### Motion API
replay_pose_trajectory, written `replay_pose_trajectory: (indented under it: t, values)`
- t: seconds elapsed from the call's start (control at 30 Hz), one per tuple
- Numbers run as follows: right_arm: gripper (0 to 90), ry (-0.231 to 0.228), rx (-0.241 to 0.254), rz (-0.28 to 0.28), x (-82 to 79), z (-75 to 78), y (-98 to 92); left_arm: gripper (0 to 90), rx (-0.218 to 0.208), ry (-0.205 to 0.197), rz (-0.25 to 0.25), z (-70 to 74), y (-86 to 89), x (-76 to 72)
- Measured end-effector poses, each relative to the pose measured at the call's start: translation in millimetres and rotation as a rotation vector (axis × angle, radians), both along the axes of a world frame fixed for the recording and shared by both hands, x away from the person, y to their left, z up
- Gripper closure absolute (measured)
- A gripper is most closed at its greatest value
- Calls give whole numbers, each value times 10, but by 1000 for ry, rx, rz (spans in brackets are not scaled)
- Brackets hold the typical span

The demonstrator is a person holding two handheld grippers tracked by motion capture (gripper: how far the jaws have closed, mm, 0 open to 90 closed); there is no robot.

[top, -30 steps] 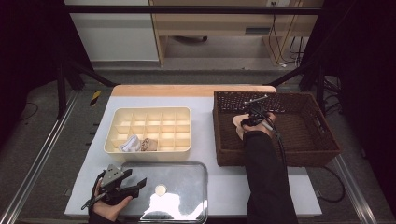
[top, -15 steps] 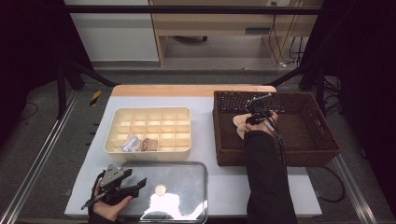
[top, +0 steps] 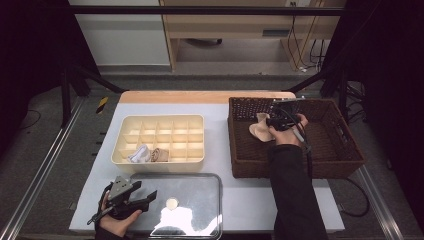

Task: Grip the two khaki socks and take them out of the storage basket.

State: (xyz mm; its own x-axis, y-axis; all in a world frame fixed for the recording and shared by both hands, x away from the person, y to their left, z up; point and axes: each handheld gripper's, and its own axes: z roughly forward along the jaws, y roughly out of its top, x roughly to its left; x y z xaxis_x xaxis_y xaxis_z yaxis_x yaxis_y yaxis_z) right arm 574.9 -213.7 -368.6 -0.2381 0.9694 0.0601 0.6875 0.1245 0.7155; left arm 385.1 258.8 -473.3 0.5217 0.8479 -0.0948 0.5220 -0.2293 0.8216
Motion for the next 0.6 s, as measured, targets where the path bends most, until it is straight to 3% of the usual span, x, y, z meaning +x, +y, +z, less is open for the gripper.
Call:
replay_pose_trajectory:
  t: [0.13,0.33,0.6]
  values:
    - [856,-45,-4,34,-118,100,23,287,5,0,-1,0,-1,2]
    - [857,-128,62,76,-324,293,-13,287,6,0,-1,1,-4,0]
    - [856,-207,95,126,-601,478,-71,287,10,-1,1,-1,-11,0]
